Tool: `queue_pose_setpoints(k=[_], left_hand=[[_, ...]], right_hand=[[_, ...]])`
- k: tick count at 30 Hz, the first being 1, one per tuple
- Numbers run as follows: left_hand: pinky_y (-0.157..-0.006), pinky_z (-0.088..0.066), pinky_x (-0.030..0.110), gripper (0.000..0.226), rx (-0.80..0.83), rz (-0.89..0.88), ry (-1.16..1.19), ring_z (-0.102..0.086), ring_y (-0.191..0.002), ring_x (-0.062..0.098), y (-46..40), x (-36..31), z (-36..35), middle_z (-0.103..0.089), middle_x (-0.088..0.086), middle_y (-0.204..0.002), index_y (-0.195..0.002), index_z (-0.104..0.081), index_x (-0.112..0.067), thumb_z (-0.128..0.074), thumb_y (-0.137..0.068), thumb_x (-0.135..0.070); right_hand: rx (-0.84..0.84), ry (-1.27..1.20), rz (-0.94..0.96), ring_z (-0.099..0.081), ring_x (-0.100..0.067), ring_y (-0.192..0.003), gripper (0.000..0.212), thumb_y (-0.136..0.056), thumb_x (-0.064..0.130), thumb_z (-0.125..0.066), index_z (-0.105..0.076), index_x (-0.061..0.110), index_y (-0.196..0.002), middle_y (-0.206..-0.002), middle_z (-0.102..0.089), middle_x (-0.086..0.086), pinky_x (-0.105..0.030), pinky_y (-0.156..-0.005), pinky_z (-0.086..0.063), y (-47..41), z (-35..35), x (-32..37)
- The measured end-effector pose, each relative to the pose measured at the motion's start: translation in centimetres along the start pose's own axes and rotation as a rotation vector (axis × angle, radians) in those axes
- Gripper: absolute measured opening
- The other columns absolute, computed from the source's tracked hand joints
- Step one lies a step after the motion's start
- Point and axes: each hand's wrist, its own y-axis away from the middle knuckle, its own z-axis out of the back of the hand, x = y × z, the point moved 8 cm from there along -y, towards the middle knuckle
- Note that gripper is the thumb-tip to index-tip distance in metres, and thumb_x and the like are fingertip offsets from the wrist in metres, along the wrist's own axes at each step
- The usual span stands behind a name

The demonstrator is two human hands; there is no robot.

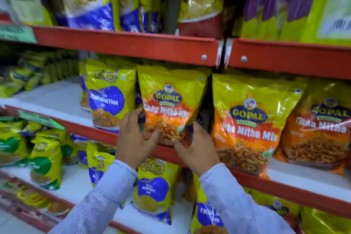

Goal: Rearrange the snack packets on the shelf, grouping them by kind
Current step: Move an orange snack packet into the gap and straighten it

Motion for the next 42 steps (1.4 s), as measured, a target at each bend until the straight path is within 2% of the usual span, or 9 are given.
queue_pose_setpoints(k=[4, 7, 10, 15, 19, 26, 32, 37, 42], left_hand=[[-0.098, -0.049, 0.033, 0.099, 0.344, 0.242, 0.159, -0.063, -0.116, 0.017, -2.4, 4.7, -4.1, -0.065, -0.003, -0.125, -0.136, -0.049, -0.010, -0.088, -0.055, -0.050], [-0.100, -0.057, 0.044, 0.093, 0.443, 0.320, 0.393, -0.072, -0.102, 0.005, -2.5, 6.4, -5.9, -0.071, 0.003, -0.121, -0.132, -0.053, -0.010, -0.096, -0.054, -0.040], [-0.088, -0.062, 0.031, 0.065, 0.349, 0.289, 0.522, -0.072, -0.087, -0.008, -1.9, 6.4, -5.6, -0.073, 0.006, -0.108, -0.121, -0.059, -0.009, -0.092, -0.065, -0.003], [-0.079, -0.060, 0.024, 0.064, 0.090, 0.201, 0.653, -0.075, -0.092, 0.013, -0.2, 3.1, -0.9, -0.079, 0.005, -0.103, -0.115, -0.066, -0.015, -0.092, -0.056, -0.019], [-0.082, -0.061, 0.030, 0.062, -0.001, 0.106, 0.765, -0.074, -0.092, 0.019, 1.7, -2.9, 3.2, -0.079, 0.003, -0.101, -0.112, -0.068, -0.014, -0.091, -0.055, -0.024], [-0.074, -0.061, 0.027, 0.061, 0.100, 0.108, 0.898, -0.077, -0.090, 0.019, 4.4, -12.2, 2.4, -0.081, 0.004, -0.101, -0.107, -0.073, -0.019, -0.094, -0.050, -0.025], [-0.081, -0.064, 0.047, 0.066, 0.194, 0.144, 0.893, -0.078, -0.092, 0.028, 6.6, -17.3, -1.1, -0.083, 0.003, -0.098, -0.106, -0.075, -0.015, -0.095, -0.045, -0.034], [-0.072, -0.063, 0.034, 0.063, 0.242, 0.138, 0.906, -0.079, -0.086, 0.021, 7.8, -19.7, -3.2, -0.083, 0.000, -0.095, -0.103, -0.076, -0.019, -0.093, -0.044, -0.034], [-0.073, -0.063, 0.033, 0.072, 0.323, 0.171, 0.909, -0.079, -0.091, 0.024, 9.6, -21.4, -7.3, -0.083, 0.003, -0.100, -0.111, -0.073, -0.012, -0.095, -0.045, -0.028]], right_hand=[[0.091, -0.144, -0.159, -0.064, -0.025, -0.119, 0.061, -0.076, 0.043, -0.083, -0.058, 0.011, -0.122, -0.126, -0.070, -0.006, -0.025, -0.081, -0.045, -2.9, -0.9, -0.1], [0.088, -0.217, -0.178, -0.068, -0.021, -0.112, 0.058, -0.070, 0.036, -0.089, -0.065, 0.014, -0.118, -0.119, -0.074, -0.003, -0.023, -0.082, -0.046, -3.8, -1.1, -1.0], [0.030, -0.285, -0.107, -0.071, -0.015, -0.105, 0.062, -0.062, 0.033, -0.093, -0.067, 0.019, -0.117, -0.114, -0.076, 0.001, -0.037, -0.095, -0.056, -3.5, -0.8, -1.0], [-0.089, -0.395, 0.075, -0.072, -0.009, -0.104, 0.063, -0.059, 0.042, -0.088, -0.064, 0.029, -0.116, -0.111, -0.077, 0.007, -0.044, -0.093, -0.058, -0.8, 2.5, 1.8], [-0.173, -0.523, 0.177, -0.073, 0.003, -0.093, 0.052, -0.065, 0.015, -0.093, -0.068, 0.027, -0.108, -0.100, -0.079, 0.017, -0.018, -0.081, -0.058, 3.6, 7.8, 3.3], [-0.287, -0.624, 0.235, -0.076, -0.018, -0.090, 0.041, -0.067, 0.022, -0.086, -0.071, 0.016, -0.105, -0.098, -0.081, -0.003, -0.027, -0.076, -0.058, 9.1, 17.6, 1.4], [-0.295, -0.610, 0.191, -0.076, -0.020, -0.096, 0.046, -0.066, 0.035, -0.084, -0.071, 0.015, -0.106, -0.102, -0.081, -0.004, -0.037, -0.084, -0.060, 11.6, 22.0, -2.6], [-0.303, -0.605, 0.166, -0.076, -0.016, -0.097, 0.046, -0.068, 0.033, -0.084, -0.071, 0.013, -0.107, -0.103, -0.081, -0.001, -0.025, -0.081, -0.058, 12.9, 23.8, -5.3], [-0.338, -0.582, 0.120, -0.076, -0.018, -0.099, 0.039, -0.072, 0.020, -0.083, -0.071, 0.016, -0.108, -0.104, -0.081, -0.002, -0.027, -0.083, -0.059, 14.6, 25.2, -9.6]])
